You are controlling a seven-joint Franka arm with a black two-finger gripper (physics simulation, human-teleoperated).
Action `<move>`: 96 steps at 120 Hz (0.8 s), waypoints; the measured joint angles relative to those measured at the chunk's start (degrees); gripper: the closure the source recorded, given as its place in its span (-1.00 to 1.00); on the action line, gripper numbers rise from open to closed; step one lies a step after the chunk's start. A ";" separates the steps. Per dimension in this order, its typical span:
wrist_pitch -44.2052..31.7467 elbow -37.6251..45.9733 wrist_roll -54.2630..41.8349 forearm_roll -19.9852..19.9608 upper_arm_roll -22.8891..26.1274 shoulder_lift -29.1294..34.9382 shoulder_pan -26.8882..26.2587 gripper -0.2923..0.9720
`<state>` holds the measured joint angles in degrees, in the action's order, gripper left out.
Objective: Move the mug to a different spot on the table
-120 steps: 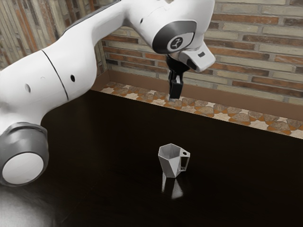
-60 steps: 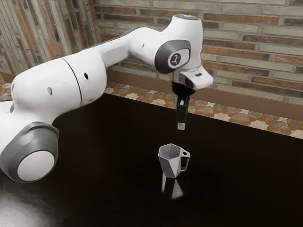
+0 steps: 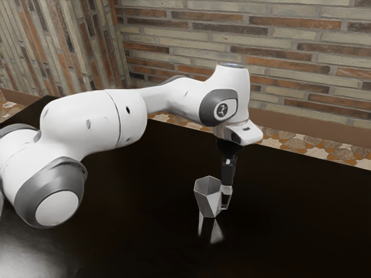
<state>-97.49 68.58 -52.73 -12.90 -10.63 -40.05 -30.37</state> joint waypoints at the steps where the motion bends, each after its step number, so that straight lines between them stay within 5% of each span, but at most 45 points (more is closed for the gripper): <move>1: -0.12 0.16 -0.01 -0.09 0.00 -0.02 -0.01 -0.54; 96: -3.97 1.59 -0.36 -1.79 0.00 -5.21 -0.21 -0.54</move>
<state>-101.46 70.17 -53.09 -14.69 -10.63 -45.26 -30.59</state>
